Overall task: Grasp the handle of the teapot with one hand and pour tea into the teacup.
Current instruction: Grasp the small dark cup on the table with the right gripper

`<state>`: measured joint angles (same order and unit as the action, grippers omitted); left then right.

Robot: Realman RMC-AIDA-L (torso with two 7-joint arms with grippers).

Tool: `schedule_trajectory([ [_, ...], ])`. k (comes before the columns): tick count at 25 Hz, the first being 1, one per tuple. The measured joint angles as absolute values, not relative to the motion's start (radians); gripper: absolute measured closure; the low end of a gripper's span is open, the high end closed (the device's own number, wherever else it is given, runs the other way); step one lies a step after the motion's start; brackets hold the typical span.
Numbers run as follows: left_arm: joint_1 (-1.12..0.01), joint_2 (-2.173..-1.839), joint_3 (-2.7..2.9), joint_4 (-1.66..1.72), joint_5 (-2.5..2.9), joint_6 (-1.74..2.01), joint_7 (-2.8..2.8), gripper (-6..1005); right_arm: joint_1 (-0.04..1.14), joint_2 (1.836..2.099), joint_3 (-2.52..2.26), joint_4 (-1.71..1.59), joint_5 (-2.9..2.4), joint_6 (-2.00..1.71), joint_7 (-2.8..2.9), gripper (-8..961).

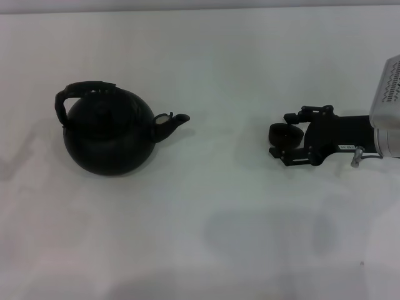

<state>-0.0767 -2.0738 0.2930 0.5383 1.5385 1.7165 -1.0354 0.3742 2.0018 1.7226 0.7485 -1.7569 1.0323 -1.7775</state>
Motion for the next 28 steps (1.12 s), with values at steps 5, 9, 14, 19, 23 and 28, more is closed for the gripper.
schedule_trajectory([
  [5,-0.077,-2.074,0.293,0.537,1.539,1.714,-1.031,129,0.374,2.002,1.729,0.753,-1.752,1.04,-1.778,119],
  [9,-0.077,-2.073,0.293,0.529,1.539,1.713,-1.026,128,0.374,2.002,1.731,0.753,-1.752,1.041,-1.778,120],
  [14,-0.077,-2.072,0.293,0.529,1.539,1.713,-1.026,128,0.374,2.002,1.728,0.753,-1.753,1.041,-1.777,121],
  [19,-0.077,-2.071,0.293,0.529,1.539,1.709,-1.026,128,0.371,2.002,1.73,0.753,-1.757,1.042,-1.776,121],
  [23,-0.077,-2.071,0.293,0.529,1.539,1.709,-1.026,128,0.367,2.002,1.732,0.753,-1.76,1.043,-1.774,122],
  [28,-0.078,-2.071,0.293,0.529,1.539,1.709,-1.026,128,0.365,2.0,1.732,0.751,-1.761,1.046,-1.773,123],
])
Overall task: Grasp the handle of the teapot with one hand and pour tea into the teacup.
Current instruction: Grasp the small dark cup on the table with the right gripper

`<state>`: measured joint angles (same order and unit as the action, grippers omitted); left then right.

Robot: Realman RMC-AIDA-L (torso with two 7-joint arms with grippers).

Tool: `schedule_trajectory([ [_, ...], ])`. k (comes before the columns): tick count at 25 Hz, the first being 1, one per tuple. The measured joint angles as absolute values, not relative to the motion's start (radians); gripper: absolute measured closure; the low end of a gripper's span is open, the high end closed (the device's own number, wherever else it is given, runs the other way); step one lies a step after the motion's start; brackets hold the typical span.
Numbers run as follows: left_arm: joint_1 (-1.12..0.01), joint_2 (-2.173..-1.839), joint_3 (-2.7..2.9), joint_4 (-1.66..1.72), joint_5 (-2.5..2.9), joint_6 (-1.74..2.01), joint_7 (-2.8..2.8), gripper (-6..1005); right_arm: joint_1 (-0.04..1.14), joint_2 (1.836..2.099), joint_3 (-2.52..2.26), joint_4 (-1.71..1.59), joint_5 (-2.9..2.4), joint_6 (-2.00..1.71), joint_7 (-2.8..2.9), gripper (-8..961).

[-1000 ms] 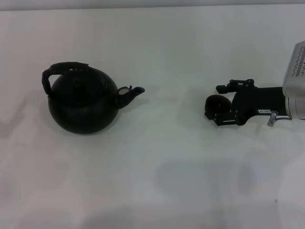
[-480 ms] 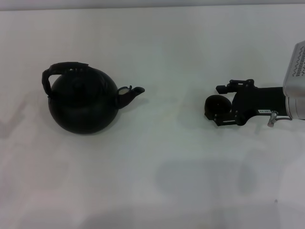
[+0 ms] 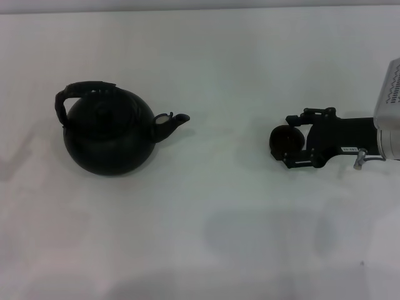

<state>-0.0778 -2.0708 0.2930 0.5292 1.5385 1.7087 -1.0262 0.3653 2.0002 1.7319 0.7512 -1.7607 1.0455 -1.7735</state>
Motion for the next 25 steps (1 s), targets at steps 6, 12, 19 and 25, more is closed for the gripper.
schedule_trajectory([
  [6,-0.078,-2.071,0.293,0.529,1.539,1.708,-1.026,127,0.365,1.999,1.732,0.751,-1.761,1.057,-1.773,124],
  [12,-0.078,-2.072,0.293,0.529,1.539,1.707,-1.026,127,0.365,1.999,1.725,0.753,-1.763,1.058,-1.775,159],
  [19,-0.078,-2.072,0.293,0.529,1.539,1.707,-1.026,127,0.366,1.999,1.724,0.752,-1.765,1.058,-1.777,215],
  [25,-0.078,-2.072,0.293,0.529,1.539,1.707,-1.023,127,0.363,1.995,1.742,0.767,-1.759,1.096,-1.772,213],
])
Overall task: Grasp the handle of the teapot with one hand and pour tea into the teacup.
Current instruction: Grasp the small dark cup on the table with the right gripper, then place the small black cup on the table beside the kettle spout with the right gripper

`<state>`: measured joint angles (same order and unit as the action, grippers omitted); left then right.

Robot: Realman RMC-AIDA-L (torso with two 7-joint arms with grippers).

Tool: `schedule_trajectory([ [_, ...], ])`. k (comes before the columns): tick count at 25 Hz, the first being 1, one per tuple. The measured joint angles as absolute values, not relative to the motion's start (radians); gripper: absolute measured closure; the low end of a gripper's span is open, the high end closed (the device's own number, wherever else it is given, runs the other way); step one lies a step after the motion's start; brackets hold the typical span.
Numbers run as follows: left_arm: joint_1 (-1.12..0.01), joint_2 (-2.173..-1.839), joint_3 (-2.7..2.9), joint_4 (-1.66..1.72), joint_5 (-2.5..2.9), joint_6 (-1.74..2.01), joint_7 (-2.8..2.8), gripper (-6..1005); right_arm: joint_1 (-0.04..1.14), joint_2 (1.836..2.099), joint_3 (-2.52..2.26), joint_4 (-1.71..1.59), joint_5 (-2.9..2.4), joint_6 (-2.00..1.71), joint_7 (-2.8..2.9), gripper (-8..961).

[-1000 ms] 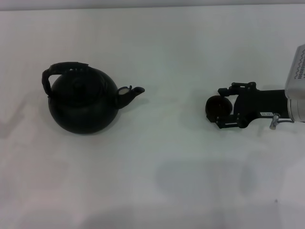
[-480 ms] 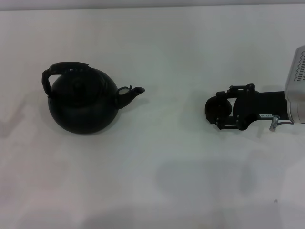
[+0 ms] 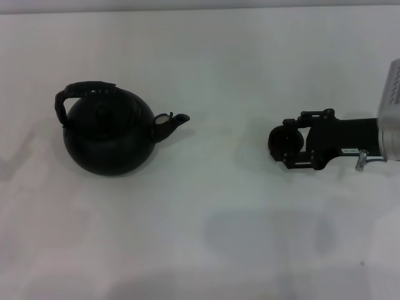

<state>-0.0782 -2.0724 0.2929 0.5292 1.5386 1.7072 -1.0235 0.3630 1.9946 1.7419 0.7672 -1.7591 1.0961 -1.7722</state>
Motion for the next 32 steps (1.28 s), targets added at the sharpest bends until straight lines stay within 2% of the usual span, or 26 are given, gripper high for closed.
schedule_trajectory([
  [6,-0.078,-2.072,0.293,0.529,1.54,1.707,-1.023,127,0.355,1.992,1.819,0.842,-1.762,1.222,-1.729,205],
  [13,-0.078,-2.073,0.295,0.528,1.54,1.707,-1.023,128,0.366,2.001,1.794,0.931,-1.756,1.28,-1.663,196],
  [22,-0.078,-2.074,0.296,0.528,1.54,1.709,-1.023,127,0.434,2.01,1.609,0.926,-1.711,1.141,-1.634,183],
  [32,-0.078,-2.074,0.296,0.528,1.551,1.71,-1.012,127,0.459,2.018,1.454,0.902,-1.696,0.952,-1.636,170],
])
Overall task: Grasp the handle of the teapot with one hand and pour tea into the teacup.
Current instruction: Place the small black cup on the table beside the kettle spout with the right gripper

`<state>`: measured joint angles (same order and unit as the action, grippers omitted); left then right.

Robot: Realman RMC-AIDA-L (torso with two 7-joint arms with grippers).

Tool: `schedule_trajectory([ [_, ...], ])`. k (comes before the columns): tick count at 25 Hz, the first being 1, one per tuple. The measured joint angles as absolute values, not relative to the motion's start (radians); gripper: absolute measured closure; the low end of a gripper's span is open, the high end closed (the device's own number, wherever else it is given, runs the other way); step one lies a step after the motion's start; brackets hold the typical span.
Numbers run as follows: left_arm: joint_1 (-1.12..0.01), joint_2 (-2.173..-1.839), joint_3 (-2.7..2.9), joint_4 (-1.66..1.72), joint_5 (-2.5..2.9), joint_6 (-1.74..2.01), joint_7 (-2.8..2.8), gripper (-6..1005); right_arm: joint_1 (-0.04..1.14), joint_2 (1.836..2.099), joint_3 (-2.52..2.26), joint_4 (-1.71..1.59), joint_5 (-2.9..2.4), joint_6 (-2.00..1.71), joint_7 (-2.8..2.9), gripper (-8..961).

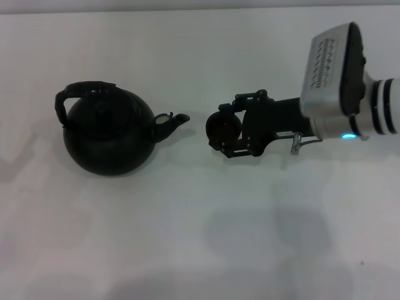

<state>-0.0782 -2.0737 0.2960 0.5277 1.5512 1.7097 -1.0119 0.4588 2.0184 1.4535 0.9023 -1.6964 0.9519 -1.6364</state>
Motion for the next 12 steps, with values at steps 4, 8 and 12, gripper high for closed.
schedule_trajectory([
  [4,-0.078,-2.074,0.296,0.528,1.554,1.709,-1.009,128,0.462,2.02,1.414,0.878,-1.696,0.893,-1.64,164],
  [8,-0.078,-2.074,0.296,0.527,1.554,1.709,-1.009,128,0.469,2.022,1.388,0.844,-1.696,0.845,-1.644,159],
  [12,-0.079,-2.074,0.296,0.525,1.557,1.709,-1.009,128,0.468,2.022,1.354,0.834,-1.696,0.807,-1.644,154],
])
